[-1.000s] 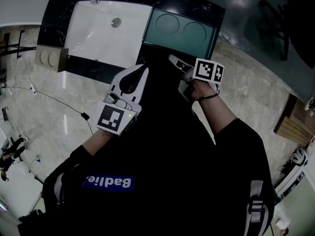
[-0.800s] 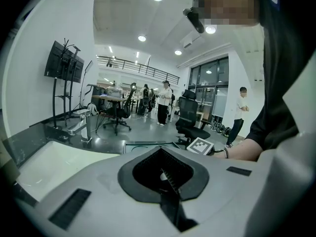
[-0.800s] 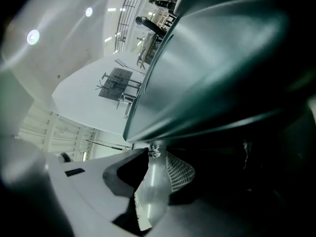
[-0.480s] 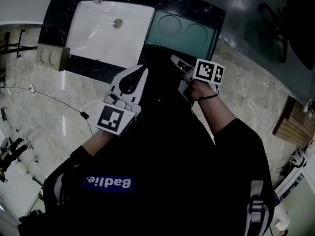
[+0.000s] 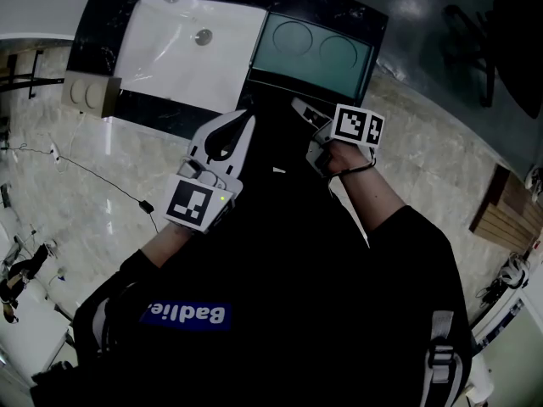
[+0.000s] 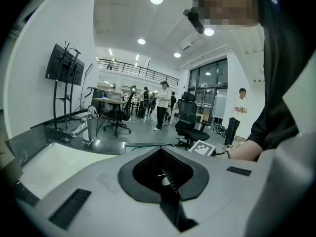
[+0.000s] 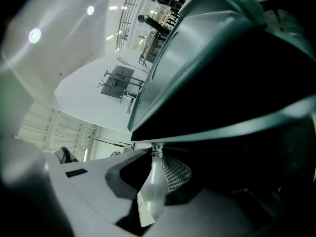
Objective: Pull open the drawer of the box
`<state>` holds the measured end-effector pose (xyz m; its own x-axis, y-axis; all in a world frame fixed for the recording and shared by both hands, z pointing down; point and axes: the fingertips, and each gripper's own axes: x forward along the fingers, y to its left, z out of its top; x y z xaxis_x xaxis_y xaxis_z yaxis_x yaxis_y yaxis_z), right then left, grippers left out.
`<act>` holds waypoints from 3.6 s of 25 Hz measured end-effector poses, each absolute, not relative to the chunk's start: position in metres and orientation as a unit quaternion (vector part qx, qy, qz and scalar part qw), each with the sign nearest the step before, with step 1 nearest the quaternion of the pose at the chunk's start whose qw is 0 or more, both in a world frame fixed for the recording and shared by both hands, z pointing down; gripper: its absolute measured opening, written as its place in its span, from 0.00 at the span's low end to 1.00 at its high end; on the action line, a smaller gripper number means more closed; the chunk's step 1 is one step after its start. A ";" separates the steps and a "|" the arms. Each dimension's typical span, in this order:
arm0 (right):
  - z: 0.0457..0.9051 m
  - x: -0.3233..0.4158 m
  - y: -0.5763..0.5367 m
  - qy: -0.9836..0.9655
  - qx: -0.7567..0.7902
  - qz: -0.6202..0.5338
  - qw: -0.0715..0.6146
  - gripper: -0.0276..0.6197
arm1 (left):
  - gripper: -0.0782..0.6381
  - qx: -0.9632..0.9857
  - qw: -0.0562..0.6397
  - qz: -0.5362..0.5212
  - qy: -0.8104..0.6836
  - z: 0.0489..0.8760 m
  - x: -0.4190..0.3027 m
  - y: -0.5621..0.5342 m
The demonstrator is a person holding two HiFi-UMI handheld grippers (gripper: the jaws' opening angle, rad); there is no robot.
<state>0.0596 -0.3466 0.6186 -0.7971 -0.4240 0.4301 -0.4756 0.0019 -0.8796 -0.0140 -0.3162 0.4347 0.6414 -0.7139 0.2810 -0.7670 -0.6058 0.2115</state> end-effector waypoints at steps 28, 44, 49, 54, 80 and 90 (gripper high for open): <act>0.617 0.041 -0.280 -0.709 0.303 0.636 0.036 0.14 | 0.10 0.898 0.142 0.070 -0.410 0.423 -0.022 -0.274; 0.628 0.038 -0.261 -0.697 0.294 0.653 0.040 0.14 | 0.10 0.892 0.119 0.074 -0.430 0.408 -0.028 -0.253; 0.629 0.040 -0.259 -0.707 0.288 0.645 0.034 0.15 | 0.10 0.882 0.107 0.079 -0.452 0.400 -0.031 -0.240; 0.620 0.049 -0.244 -0.713 0.284 0.639 0.045 0.15 | 0.10 0.867 0.107 0.094 -0.477 0.398 -0.030 -0.217; 0.556 -0.017 -0.123 -0.702 0.446 0.552 -0.051 0.15 | 0.10 0.936 0.103 0.030 -0.335 0.401 -0.147 -0.113; 0.501 -0.054 -0.054 -0.751 0.566 0.332 0.064 0.15 | 0.10 0.953 0.122 0.024 -0.275 0.408 -0.176 -0.049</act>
<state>-0.0543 -0.0540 0.5005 -0.3503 -0.8085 0.4728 -0.8938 0.1376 -0.4268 -0.1762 -0.0491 0.4078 0.8476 -0.5184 0.1133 -0.5303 -0.8191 0.2189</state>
